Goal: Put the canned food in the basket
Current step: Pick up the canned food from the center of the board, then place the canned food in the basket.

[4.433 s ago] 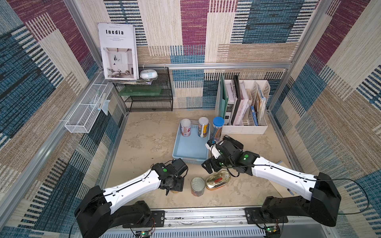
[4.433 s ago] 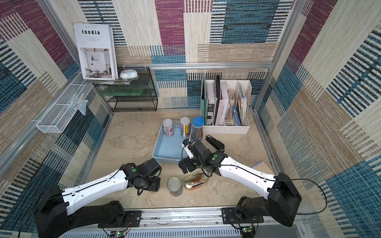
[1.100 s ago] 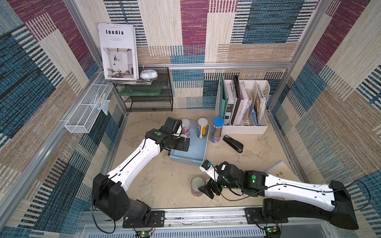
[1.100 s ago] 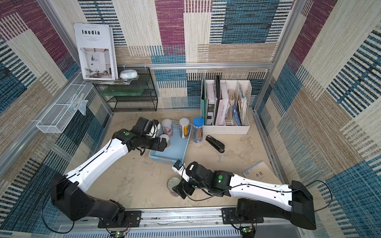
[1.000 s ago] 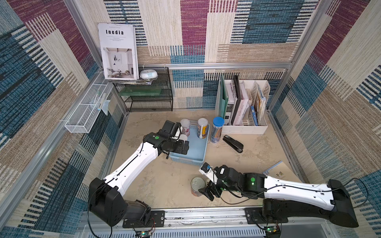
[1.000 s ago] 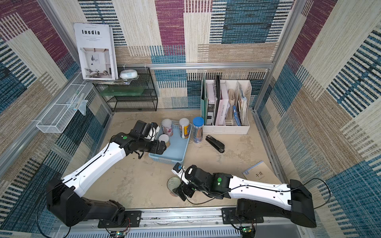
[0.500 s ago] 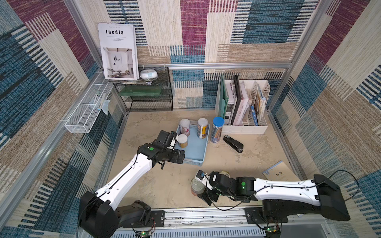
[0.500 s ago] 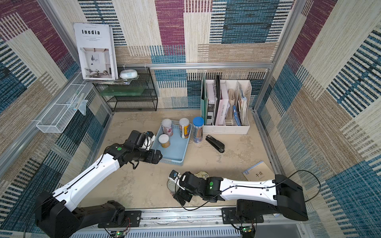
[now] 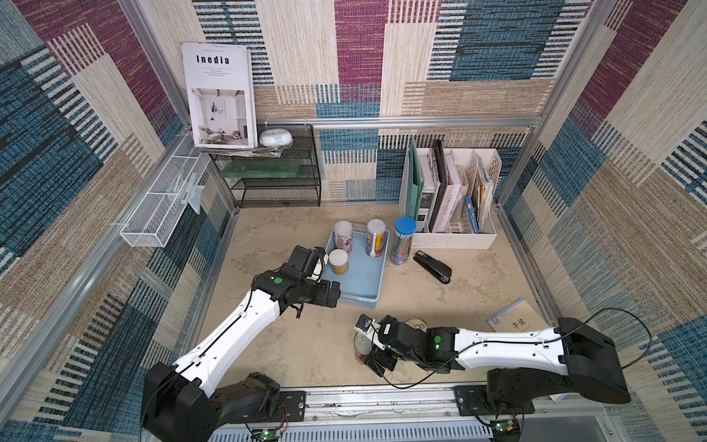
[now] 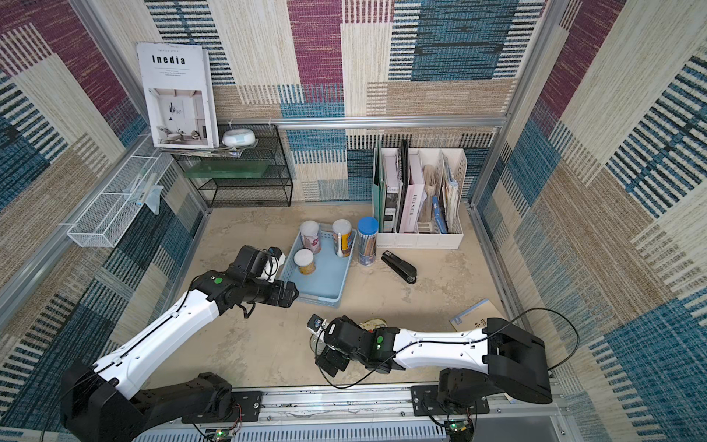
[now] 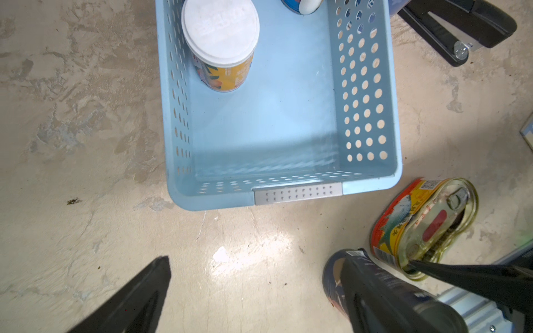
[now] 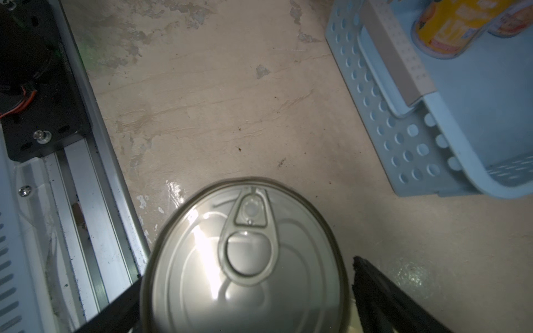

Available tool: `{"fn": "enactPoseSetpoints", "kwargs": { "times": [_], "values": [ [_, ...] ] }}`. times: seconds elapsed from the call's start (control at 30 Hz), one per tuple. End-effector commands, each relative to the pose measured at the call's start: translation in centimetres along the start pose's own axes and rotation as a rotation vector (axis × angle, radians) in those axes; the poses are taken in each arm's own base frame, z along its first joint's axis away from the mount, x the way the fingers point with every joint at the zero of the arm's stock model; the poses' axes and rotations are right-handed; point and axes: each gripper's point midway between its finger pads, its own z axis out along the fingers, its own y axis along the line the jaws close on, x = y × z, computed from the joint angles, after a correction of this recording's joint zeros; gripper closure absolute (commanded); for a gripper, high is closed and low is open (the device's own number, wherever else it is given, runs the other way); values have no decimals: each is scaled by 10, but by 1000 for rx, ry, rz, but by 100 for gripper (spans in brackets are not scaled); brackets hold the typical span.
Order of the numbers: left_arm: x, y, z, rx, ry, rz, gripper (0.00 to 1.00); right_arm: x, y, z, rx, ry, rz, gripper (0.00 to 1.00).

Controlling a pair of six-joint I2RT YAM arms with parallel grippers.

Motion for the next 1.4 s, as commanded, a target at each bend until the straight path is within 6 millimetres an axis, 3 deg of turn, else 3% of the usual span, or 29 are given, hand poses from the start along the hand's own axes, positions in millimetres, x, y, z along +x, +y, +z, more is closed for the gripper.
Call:
{"fn": "enactPoseSetpoints", "kwargs": {
  "times": [0.0, 0.17, 0.33, 0.53, 0.83, 1.1, 1.23, 1.37],
  "values": [
    [-4, 1, -2, -1, -20, -2, 3, -7, -4, 1, 17, -40, 8, 0],
    [-3, 1, 0, -2, -12, -4, 3, -12, -9, 6, 45, -34, 8, 7],
    [-2, 2, -1, -4, -7, -5, 3, -9, -4, 12, 18, -6, -5, 22],
    [-1, 3, -2, -8, -11, -2, 3, -20, -8, 2, 36, -23, 2, 33],
    [-1, 3, 0, -5, 1, -9, 3, -69, -8, -35, 27, -134, 16, 43],
    [-1, 6, -9, 14, -3, -60, 3, -108, 12, -69, -100, -215, -2, 43],
    [-3, 13, -16, 16, -15, -75, 3, -139, 18, -87, -141, -282, 4, 44],
    [-4, 20, -22, 21, -23, -99, 3, -163, 8, -93, -74, -320, -1, 44]
  ]
}}
